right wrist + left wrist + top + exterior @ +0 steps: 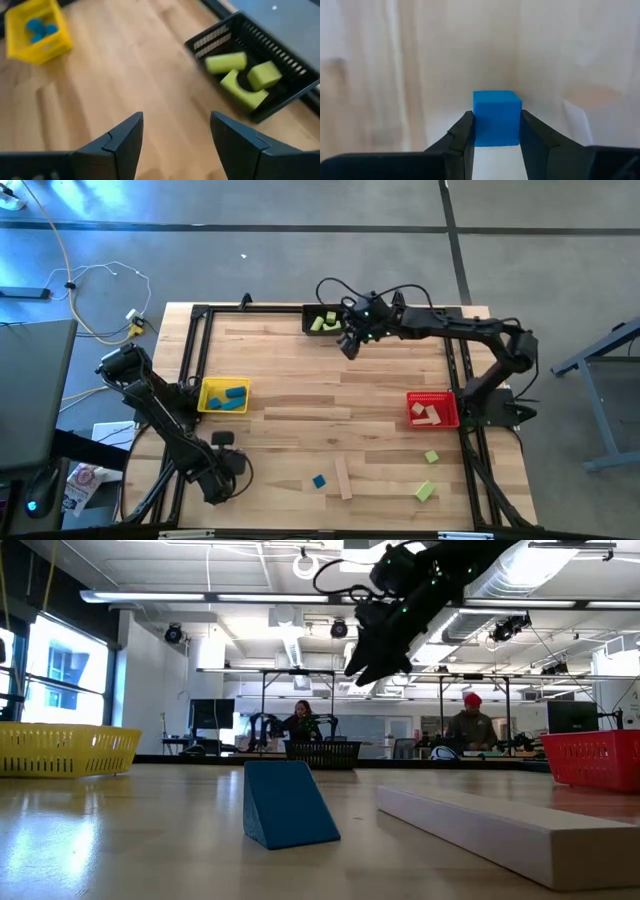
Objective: Sort & place blocks by color
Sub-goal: Put the blue block into the yellow bin
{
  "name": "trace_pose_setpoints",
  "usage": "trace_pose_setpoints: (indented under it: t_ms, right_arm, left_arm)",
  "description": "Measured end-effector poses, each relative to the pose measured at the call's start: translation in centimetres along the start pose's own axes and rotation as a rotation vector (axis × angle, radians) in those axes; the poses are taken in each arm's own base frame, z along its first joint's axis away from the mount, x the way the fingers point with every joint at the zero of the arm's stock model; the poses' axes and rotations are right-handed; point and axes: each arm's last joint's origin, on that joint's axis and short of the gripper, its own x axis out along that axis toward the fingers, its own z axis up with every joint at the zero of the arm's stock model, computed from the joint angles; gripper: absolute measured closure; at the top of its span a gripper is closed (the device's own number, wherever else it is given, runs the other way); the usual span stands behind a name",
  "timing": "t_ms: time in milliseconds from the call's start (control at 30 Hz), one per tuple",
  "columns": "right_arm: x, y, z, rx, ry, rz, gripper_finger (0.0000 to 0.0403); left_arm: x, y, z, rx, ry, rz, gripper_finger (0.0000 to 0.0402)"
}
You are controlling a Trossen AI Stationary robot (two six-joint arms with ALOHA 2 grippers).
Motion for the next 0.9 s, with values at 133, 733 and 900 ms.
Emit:
trace_pose_setpoints:
  t_ms: [133,733,900]
  right_arm:
    - [-1.2,1.6,-0.7,-0.043,0.065,0.025,0.0187]
    - [-2.2,9.8,-5.3,-0.098,0.348,0.145,0.0187]
    - [-2.6,12.2,-6.4,-0.109,0.369,0.168,0.0187]
  left_arm:
    - [0.0,0.5,0.3,-0.009,-0.053,0.063,0.0310]
    - [-0.7,4.9,2.3,-0.099,-0.015,0.312,0.0310]
    - [-2.8,5.6,3.2,-0.089,-0.065,0.334,0.0310]
